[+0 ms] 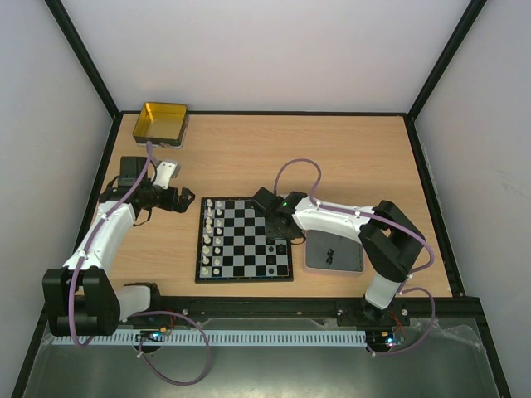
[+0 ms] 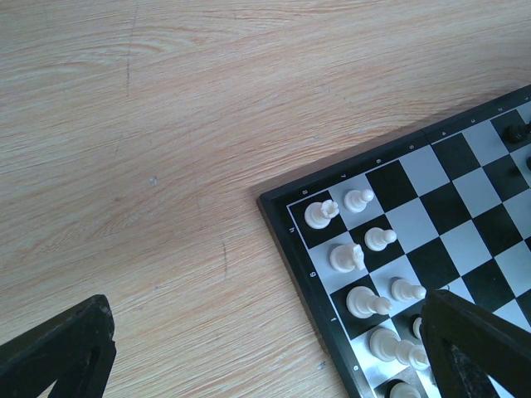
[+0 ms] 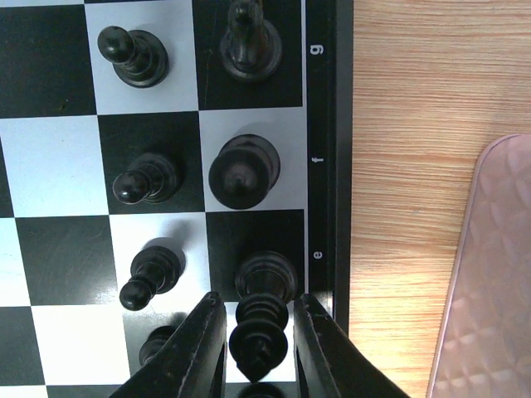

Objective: Set up the chess pieces on the board
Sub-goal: Place the chess piece on the chessboard.

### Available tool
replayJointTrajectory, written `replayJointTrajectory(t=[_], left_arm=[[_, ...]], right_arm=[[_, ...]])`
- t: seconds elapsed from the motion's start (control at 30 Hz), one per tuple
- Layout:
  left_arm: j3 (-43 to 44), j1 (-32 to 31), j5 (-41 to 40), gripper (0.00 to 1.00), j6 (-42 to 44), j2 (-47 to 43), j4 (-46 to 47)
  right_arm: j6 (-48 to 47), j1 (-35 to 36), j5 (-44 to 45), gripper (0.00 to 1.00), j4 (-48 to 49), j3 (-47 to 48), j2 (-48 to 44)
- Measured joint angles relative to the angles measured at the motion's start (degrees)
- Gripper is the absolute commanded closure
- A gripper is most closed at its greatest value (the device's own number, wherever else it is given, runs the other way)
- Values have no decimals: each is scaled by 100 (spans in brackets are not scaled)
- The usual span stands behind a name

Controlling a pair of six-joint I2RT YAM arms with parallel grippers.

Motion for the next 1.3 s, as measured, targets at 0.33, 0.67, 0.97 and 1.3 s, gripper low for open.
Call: replayJointTrajectory(t=[0.33, 0.67, 0.97, 1.3], left_arm=[[0, 0, 0, 1, 0, 0, 2], [0, 0, 0, 1, 0, 0, 0], [0, 0, 0, 0, 0, 0, 2], [0, 0, 2, 0, 0, 0, 2]], right_arm=[[-2, 0, -42, 79, 9, 0, 0], [-2, 0, -44, 80, 44, 0, 0], [-20, 0, -42, 64, 55, 0, 0], [-79, 0, -42, 63, 50, 4, 0]])
